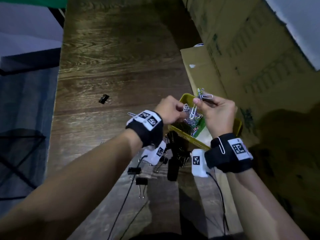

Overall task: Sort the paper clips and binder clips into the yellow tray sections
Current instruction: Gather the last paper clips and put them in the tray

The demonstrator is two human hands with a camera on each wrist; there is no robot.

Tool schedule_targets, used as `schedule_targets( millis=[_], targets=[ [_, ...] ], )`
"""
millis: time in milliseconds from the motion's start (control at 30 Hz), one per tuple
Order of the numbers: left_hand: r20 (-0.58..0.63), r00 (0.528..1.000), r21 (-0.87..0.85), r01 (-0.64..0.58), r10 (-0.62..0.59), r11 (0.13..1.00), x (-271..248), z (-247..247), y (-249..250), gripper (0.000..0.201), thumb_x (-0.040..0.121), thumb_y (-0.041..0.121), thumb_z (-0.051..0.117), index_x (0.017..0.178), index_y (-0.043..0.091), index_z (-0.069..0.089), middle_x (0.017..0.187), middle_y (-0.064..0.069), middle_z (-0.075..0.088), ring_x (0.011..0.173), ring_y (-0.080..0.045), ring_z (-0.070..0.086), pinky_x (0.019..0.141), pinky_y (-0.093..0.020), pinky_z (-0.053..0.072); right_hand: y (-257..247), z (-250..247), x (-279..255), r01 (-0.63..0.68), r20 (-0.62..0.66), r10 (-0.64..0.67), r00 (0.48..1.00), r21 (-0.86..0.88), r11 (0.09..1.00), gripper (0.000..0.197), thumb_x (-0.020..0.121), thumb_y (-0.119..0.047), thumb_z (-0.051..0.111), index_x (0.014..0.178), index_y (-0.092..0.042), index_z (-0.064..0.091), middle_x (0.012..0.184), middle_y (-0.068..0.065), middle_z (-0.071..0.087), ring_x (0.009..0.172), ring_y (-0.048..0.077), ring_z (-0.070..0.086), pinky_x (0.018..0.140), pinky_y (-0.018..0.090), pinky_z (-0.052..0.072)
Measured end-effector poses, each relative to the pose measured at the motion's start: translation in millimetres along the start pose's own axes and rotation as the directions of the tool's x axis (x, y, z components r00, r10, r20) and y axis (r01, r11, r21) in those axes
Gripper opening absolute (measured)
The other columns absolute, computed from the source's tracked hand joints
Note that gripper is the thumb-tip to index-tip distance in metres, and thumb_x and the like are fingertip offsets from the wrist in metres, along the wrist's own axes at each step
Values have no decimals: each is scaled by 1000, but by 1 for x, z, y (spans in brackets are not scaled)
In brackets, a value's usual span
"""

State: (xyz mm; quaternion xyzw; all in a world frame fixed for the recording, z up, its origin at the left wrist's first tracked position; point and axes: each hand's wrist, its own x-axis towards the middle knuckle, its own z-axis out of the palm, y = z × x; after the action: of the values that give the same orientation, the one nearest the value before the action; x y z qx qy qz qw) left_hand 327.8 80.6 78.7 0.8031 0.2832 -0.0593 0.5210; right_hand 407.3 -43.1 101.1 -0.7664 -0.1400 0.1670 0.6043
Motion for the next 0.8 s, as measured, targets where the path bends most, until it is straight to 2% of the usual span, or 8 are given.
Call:
schedule_targets(
  millis=[100, 200, 300, 433, 533, 633, 700, 800],
  targets=[
    [38, 999, 330, -31, 19, 944, 8, 19, 10, 14, 80, 20, 65, 68, 16, 59, 71, -8, 56, 72, -22, 51, 67, -25, 39, 12, -2, 13, 18, 5, -18, 1000, -193, 981, 31, 72, -16, 81, 100, -7, 73, 89, 2, 73, 72, 4, 65, 80, 22, 55],
    [122, 992, 438, -72, 20, 896, 10, 22, 6, 12, 84, 20, 59, 89, 10, 64, 82, -13, 60, 89, -28, 56, 74, -27, 43, 21, 0, 21, 37, 77, -7, 997, -391, 920, 31, 76, -16, 78, 105, -6, 71, 89, 4, 71, 73, 8, 63, 74, 12, 47],
    [35, 994, 344, -114, 108, 932, 2, 5, -3, 23, 87, 15, 56, 106, 17, 69, 98, -6, 71, 86, -18, 63, 80, -18, 45, 31, 7, 25, 74, 169, 31, 985, -580, 811, 34, 80, -18, 75, 112, -7, 68, 101, 14, 70, 88, 22, 66, 88, 24, 49],
    [-134, 990, -38, -40, 35, 998, -23, -37, -37, 20, 91, 6, 53, 96, 16, 69, 88, -3, 72, 70, -2, 66, 64, -17, 53, 37, 14, 25, 138, 323, 178, 929, -752, 644, 37, 85, -19, 70, 120, -13, 63, 113, 19, 66, 93, 29, 65, 91, 37, 53],
    [-190, 981, 154, 73, -43, 985, -44, -75, -89, 19, 88, 6, 56, 97, 17, 69, 90, -2, 72, 75, -16, 67, 72, -26, 53, 34, 18, 21, 203, 413, 265, 872, -795, 571, 53, 82, -18, 73, 131, -17, 53, 123, 18, 60, 91, 29, 63, 87, 45, 54],
    [-162, 986, 506, 123, -46, 854, -66, -90, -140, 28, 86, 9, 56, 105, 24, 69, 102, -4, 71, 89, -24, 66, 82, -33, 52, 26, 28, 10, 282, 432, 126, 893, -756, 591, 47, 84, -17, 69, 128, -21, 55, 123, 12, 61, 99, 29, 63, 87, 45, 53],
    [-67, 997, 583, 10, 35, 813, -81, -83, -168, 37, 84, 10, 58, 119, 23, 61, 121, -8, 64, 107, -28, 60, 93, -35, 45, 20, 42, -8, 362, 440, -45, 897, -672, 646, 33, 86, -16, 64, 119, -20, 63, 118, 8, 62, 97, 25, 62, 87, 39, 52],
    [133, 976, 648, -218, 173, 730, -105, -55, -198, 48, 88, 32, 52, 134, 36, 42, 145, -3, 40, 126, -26, 46, 103, -44, 38, 22, 74, -47, 527, 594, -145, 791, -543, 653, 20, 88, -17, 58, 104, -19, 68, 106, 5, 64, 97, 23, 61, 87, 36, 50]
  ],
)
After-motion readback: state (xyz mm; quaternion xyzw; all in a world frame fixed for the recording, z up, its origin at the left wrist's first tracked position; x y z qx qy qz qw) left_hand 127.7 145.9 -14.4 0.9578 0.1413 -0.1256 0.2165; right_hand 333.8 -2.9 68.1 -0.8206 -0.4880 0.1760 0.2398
